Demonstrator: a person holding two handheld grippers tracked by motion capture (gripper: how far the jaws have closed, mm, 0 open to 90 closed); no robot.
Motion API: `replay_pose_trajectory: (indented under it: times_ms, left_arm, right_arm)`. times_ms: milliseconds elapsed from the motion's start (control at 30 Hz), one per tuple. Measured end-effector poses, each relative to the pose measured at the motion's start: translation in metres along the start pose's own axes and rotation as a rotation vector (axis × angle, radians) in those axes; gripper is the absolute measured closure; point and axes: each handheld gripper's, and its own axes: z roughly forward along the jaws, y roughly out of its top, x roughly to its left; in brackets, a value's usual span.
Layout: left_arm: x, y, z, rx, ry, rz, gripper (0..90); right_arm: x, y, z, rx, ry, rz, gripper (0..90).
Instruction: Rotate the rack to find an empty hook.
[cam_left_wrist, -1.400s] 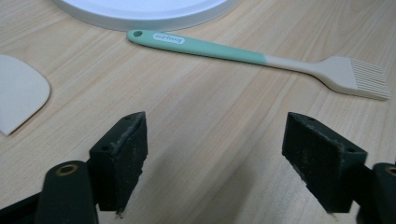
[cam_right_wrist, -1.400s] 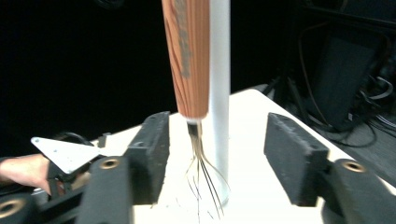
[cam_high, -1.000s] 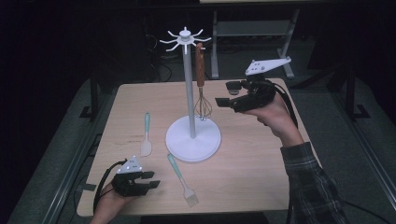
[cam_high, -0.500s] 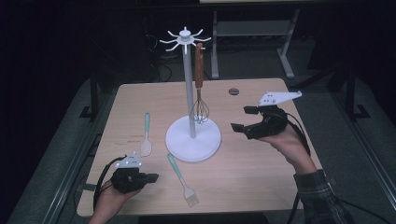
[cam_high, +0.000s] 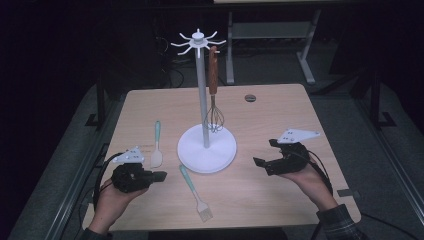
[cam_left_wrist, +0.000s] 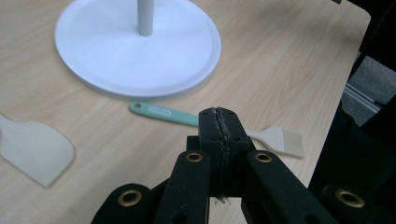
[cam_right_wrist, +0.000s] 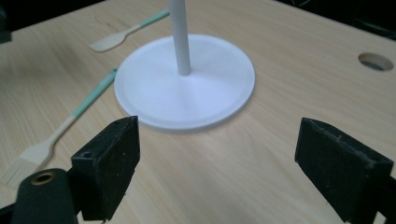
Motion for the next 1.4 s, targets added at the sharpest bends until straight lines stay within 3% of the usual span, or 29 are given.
replay_pose_trajectory:
  times_ms: [200,300,333,500,700,867,1000,1067,1100,1400]
  left_arm:
    - [0.001,0.025,-0.015,-0.014,-0.001,0.013,89.5]
    - [0.001,0.036,-0.022,-0.017,-0.004,0.022,89.5]
    - [0.001,0.040,-0.024,-0.019,-0.006,0.022,89.6]
    - [0.000,0.059,-0.033,-0.027,-0.009,0.034,89.7]
    - [0.003,0.088,-0.050,-0.063,-0.025,0.048,89.8]
    - [0.002,0.109,-0.061,-0.074,-0.019,0.067,89.8]
    - [0.000,0.139,-0.075,-0.099,-0.024,0.095,89.9]
    - [0.000,0.145,-0.077,-0.109,-0.031,0.092,89.9]
    - [0.000,0.156,-0.081,-0.111,-0.032,0.113,89.9]
    - [-0.002,0.195,-0.085,-0.135,-0.062,0.134,89.9]
  right_arm:
    - [-0.001,-0.027,0.001,0.043,-0.041,0.004,13.7]
    - [-0.003,-0.034,0.000,0.038,-0.049,0.011,13.7]
    - [-0.002,-0.040,-0.001,0.038,-0.055,0.035,13.7]
    - [-0.001,-0.051,-0.001,0.051,-0.060,0.039,13.4]
    - [-0.001,-0.068,0.003,0.071,-0.092,0.063,12.6]
    - [-0.002,-0.076,0.005,0.082,-0.098,0.082,12.3]
    - [0.000,-0.078,0.011,0.092,-0.102,0.079,12.5]
    - [0.000,-0.079,0.011,0.096,-0.098,0.081,12.4]
    - [0.001,-0.079,0.012,0.096,-0.098,0.081,12.4]
    - [-0.002,-0.081,0.014,0.107,-0.109,0.087,12.3]
